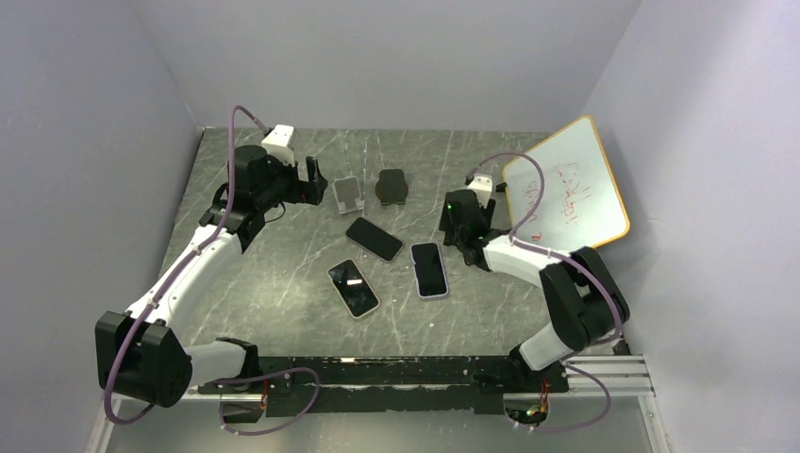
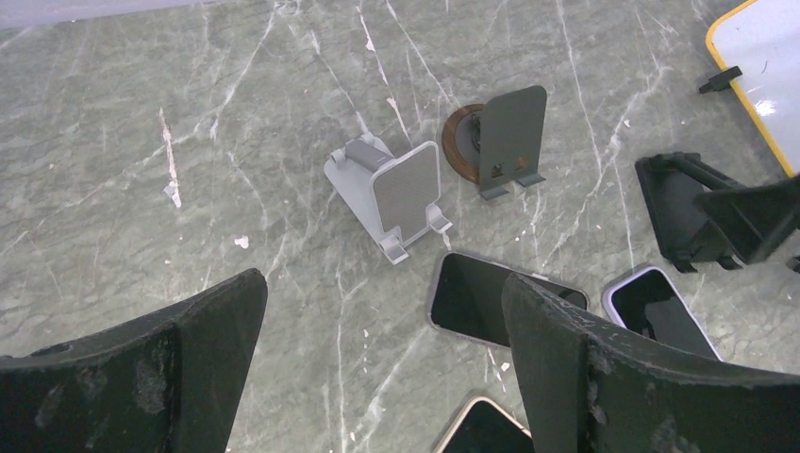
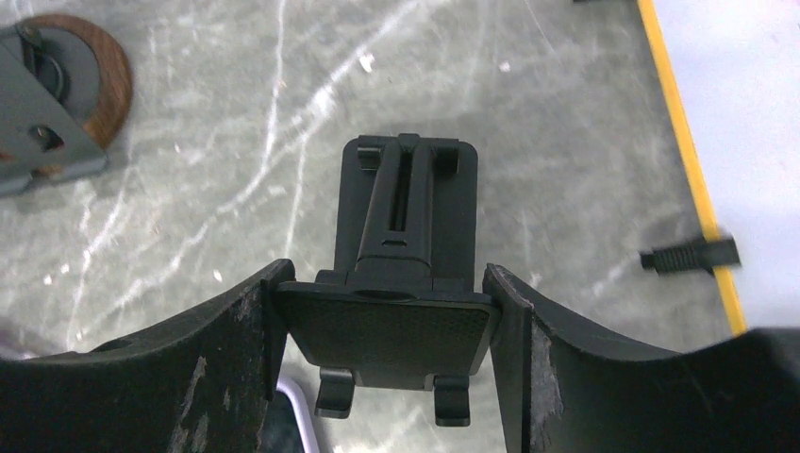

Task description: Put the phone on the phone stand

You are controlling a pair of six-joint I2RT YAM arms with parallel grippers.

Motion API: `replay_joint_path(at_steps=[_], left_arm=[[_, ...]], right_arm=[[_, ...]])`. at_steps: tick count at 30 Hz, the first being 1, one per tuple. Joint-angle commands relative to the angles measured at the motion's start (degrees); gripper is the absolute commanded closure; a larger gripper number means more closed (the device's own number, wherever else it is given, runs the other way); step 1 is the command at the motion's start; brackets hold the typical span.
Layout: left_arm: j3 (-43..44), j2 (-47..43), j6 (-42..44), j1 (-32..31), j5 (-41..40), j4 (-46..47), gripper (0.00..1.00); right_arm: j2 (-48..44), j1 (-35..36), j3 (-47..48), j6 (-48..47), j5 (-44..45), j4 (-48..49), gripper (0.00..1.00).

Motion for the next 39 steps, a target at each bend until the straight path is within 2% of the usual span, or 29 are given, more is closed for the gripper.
replay_joint_path(at_steps=[1,13,22,23,24,28,34,39], left_arm=[[1.1,-0.19,0.32,-0.56,0.64,0.6,0.0],[1.05,-0.48,1.5,-0.81,-1.21,0.05,0.0],[1.07,0.22,1.86,-0.82,-1.64,-0.07,0.0],[1.13,0.29,1.86,-0.82,-1.64,-0.02,0.0],[1.16,0.43,1.86,-0.82,-1.64,-0.06,0.0],[1.32,0.88,1.95,-0.82,-1.8,-0.12,0.0],[1.54,1.41,1.87,-0.82,-1.75,-0.23,0.0],[1.32,1.13,1.75,-0.81,-1.01,0.11,0.0]], right_arm=[[7.39,-0.08,6.51,-1.86,-2.23,4.49,0.57],[25.32,-1.03,25.84,-5.88,-3.58,5.57,0.57],[29.22,-3.37,30.03,-5.82,-4.26,4.78,0.57],[29.27,-3.48,30.04,-6.09,-4.78,4.87,0.56],[29.22,-3.54,29.93,-6.55,-5.68,5.19,0.5],[26.43,-4.32,27.13,-11.0,-12.39,10.5,0.01],[18.51,-6.08,25.74,-20.44,-21.59,14.38,0.0],[10.17,-6.32,22.94,-22.11,-26.43,14.42,0.0]])
